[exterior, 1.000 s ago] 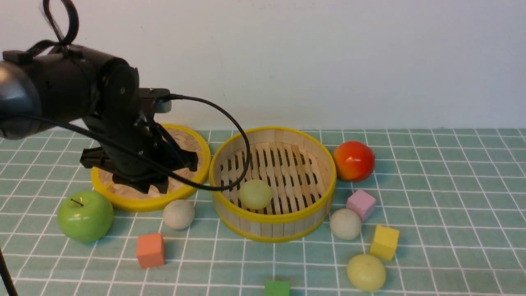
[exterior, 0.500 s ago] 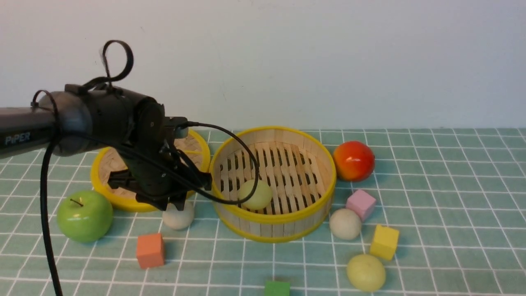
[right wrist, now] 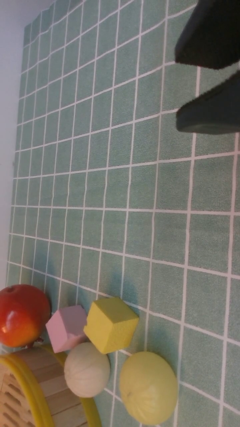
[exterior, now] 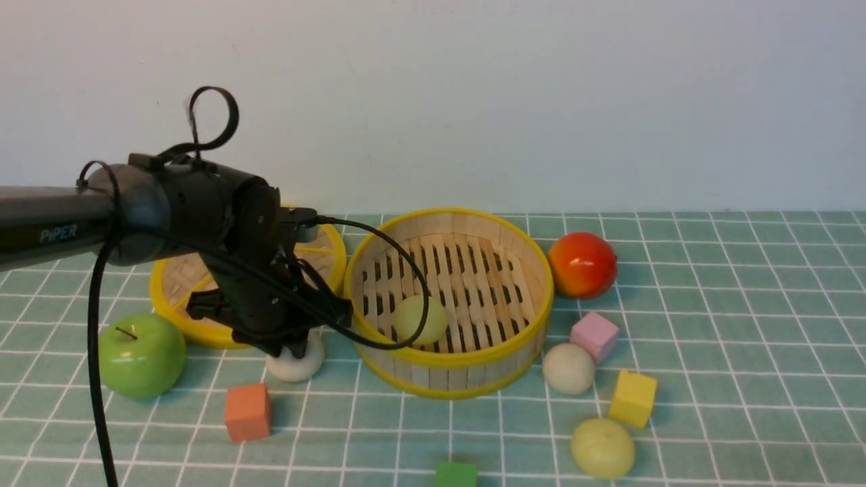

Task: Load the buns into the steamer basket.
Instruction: Use the left arm to grab a steamed stuffed bun, then use the left arm to put the steamed stuffed bun into the steamer, then use the right arm to grab a steamed stuffed bun

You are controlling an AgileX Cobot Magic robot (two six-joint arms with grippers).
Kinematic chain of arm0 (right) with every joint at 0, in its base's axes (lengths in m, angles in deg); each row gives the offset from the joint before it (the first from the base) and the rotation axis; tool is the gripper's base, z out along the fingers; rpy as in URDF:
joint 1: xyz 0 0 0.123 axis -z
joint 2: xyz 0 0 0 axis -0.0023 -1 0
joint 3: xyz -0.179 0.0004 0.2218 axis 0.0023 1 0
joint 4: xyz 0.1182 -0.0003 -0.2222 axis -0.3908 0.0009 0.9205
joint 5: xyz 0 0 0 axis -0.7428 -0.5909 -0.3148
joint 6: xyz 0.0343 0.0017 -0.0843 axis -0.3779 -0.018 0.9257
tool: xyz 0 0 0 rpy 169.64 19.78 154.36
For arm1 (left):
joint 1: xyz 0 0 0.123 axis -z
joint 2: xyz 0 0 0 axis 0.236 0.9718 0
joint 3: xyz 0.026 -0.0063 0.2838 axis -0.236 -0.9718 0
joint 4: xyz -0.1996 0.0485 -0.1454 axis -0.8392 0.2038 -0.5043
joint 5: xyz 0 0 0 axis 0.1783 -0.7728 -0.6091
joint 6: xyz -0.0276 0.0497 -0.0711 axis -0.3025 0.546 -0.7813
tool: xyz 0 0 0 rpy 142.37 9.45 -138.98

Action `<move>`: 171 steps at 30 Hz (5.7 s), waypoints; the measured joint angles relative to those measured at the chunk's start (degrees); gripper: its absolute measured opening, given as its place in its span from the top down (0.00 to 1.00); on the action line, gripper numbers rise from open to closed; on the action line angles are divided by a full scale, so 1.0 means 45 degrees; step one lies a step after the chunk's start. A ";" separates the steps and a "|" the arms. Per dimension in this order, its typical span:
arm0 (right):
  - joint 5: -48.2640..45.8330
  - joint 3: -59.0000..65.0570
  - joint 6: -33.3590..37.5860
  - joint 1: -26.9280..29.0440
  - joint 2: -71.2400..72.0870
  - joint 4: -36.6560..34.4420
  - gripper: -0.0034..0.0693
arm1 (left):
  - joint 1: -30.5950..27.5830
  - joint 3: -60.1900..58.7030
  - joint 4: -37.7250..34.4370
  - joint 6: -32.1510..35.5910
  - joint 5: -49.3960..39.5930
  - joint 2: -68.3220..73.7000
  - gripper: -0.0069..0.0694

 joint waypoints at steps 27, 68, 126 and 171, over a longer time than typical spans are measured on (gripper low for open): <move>0.0000 0.0000 0.0000 0.0000 0.0000 -0.0036 0.62 | 0.1222 0.6819 -0.1364 -0.0038 -0.1891 0.0345 0.92; 0.0000 0.0000 0.0000 0.0000 0.0000 -0.0036 0.62 | 0.1948 -0.2711 0.1234 -0.1864 -0.3269 -1.3158 0.86; 0.0000 0.0000 0.0000 0.0000 0.0000 -0.0036 0.62 | -0.4159 -1.7055 0.1758 -0.3356 0.3915 -2.5067 0.92; 0.5067 -0.1450 -0.1931 0.0000 -0.0022 -0.3771 0.62 | -0.4159 -1.7069 0.1770 -0.3356 0.4040 -2.5067 0.87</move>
